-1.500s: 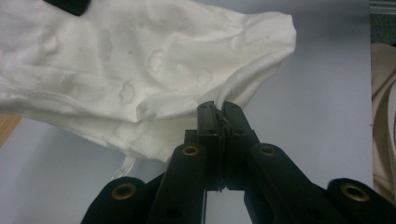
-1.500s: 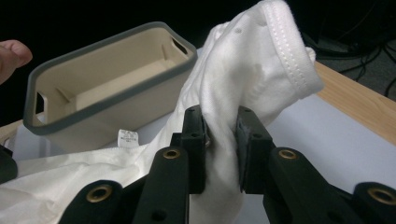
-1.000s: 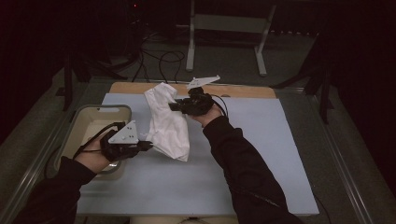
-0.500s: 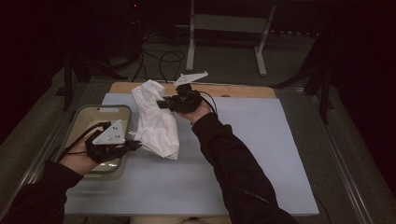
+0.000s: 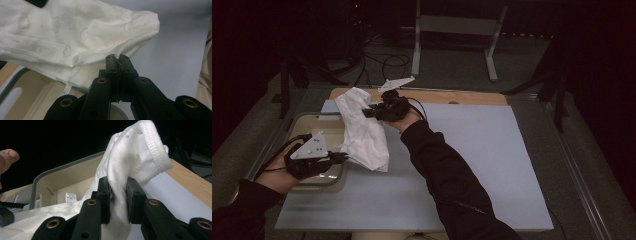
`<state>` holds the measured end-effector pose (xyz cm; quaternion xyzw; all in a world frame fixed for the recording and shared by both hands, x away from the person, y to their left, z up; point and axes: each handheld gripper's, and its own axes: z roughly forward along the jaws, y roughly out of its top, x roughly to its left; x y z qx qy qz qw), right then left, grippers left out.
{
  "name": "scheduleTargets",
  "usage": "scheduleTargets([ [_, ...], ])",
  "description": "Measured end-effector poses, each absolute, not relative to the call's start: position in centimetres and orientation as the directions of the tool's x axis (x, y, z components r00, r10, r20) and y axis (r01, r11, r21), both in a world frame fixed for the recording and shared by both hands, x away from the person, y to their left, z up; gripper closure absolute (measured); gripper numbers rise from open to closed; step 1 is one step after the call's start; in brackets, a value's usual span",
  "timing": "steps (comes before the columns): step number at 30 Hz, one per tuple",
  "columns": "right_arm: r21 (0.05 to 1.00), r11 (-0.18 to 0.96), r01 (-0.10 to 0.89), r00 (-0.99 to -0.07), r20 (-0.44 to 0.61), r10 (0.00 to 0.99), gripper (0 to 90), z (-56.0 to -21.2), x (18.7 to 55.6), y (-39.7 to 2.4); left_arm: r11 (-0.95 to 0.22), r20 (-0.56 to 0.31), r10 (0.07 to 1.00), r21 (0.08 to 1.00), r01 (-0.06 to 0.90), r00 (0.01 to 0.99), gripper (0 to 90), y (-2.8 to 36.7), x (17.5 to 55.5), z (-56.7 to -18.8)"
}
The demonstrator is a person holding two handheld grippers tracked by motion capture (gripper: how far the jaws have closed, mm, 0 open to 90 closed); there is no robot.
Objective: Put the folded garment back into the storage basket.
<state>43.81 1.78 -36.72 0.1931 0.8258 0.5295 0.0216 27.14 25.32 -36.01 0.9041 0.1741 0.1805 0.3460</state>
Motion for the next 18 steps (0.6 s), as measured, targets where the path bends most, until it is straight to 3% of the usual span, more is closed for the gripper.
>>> scheduleTargets([
  [18,0.876,0.389,0.285,-0.939,0.173,0.297,76.4,-37.2,44.0,6.1,-0.684,0.198,0.493,0.690,0.236,0.847,88.6,28.6,26.0,-36.3],
])
